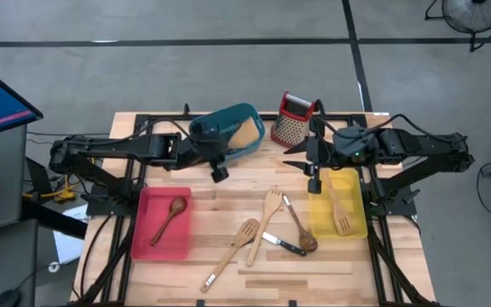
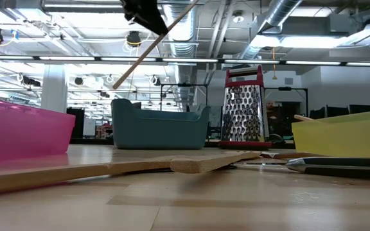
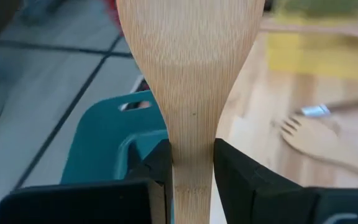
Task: Pick & Place Kitchen Items
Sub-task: Put the brown spatula into the wooden bin
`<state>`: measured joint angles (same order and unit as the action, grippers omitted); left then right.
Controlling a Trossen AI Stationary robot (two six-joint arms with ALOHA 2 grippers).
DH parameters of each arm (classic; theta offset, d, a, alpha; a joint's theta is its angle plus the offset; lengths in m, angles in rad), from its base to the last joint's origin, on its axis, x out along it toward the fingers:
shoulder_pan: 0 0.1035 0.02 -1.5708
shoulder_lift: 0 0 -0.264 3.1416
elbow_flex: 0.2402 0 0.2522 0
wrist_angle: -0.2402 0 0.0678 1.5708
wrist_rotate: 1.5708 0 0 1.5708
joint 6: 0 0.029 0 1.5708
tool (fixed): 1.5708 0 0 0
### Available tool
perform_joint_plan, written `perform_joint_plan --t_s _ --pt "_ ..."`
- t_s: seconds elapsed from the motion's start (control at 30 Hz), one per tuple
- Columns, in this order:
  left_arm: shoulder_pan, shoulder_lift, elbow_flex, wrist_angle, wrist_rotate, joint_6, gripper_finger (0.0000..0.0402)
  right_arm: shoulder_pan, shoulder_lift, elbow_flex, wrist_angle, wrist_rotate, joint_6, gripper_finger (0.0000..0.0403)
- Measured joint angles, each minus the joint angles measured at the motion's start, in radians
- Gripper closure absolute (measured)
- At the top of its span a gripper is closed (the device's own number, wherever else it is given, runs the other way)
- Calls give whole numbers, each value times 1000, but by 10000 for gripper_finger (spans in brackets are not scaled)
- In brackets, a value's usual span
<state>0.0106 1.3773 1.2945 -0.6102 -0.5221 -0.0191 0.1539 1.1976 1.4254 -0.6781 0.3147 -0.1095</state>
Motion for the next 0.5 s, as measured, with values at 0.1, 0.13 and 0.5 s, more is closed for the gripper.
perform_joint_plan --t_s 0.1,0.13,0.5 --pt "-12 0 0 0 75 115 329 -1 0 0 0 0 25 281" --pt "-17 0 0 1 86 149 329 -1 0 0 0 0 33 281" --pt "-63 0 0 35 103 539 329 -4 -24 4 2 1 59 280"
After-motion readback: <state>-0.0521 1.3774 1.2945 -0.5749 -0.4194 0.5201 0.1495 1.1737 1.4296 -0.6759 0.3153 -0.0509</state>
